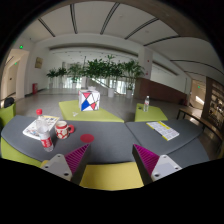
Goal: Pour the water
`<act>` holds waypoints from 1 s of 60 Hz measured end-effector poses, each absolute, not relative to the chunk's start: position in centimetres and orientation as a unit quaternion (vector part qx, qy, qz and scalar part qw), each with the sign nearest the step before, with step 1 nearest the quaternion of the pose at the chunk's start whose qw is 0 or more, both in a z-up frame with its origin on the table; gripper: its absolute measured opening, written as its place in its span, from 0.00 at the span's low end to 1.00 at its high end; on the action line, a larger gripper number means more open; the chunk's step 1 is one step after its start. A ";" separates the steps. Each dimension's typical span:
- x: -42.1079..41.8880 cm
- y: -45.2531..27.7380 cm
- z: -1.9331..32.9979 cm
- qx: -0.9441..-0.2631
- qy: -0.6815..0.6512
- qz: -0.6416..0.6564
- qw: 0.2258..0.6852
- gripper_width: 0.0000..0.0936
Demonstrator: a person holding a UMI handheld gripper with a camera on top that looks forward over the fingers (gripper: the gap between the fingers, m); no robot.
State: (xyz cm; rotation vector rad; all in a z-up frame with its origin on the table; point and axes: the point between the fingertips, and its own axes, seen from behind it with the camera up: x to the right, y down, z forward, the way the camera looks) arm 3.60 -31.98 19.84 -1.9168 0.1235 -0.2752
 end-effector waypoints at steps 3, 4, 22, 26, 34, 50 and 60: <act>3.5 -32.1 19.6 -0.817 0.050 -0.118 0.562 0.91; 3.5 -32.1 19.5 -0.819 0.048 -0.119 0.560 0.91; -2.0 -33.4 14.7 -0.836 0.022 -0.117 0.536 0.91; -4.6 -33.6 13.8 -0.839 0.016 -0.108 0.533 0.91; -10.1 -33.3 12.6 -0.841 -0.006 -0.095 0.533 0.91; -22.2 -26.7 12.3 -0.831 -0.031 -0.042 0.554 0.91; -26.3 -20.3 11.7 -0.815 -0.035 -0.039 0.577 0.91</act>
